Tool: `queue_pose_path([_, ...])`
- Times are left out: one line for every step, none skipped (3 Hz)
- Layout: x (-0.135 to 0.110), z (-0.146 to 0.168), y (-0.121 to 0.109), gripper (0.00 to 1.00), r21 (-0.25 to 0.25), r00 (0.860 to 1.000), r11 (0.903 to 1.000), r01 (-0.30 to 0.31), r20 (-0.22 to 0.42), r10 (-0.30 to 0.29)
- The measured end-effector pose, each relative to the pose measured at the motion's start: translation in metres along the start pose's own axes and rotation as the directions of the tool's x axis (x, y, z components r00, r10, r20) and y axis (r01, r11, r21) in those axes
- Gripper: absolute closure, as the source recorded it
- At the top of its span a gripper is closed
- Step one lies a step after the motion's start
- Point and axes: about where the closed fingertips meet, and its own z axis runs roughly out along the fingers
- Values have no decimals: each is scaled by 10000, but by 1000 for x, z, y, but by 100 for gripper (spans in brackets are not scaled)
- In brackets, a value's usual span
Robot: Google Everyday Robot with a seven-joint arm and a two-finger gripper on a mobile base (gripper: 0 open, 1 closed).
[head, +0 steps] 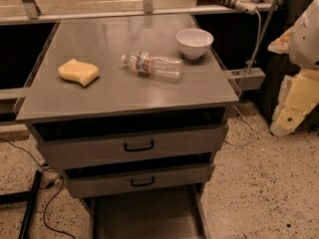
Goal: Place water bottle into bottom drawer
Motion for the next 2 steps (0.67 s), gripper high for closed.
queue_pose_path([0, 0, 0, 0, 1, 10000, 10000, 0, 0, 0])
queue_pose_path([-14, 5, -15, 0, 94, 9999, 9999, 143, 65, -143])
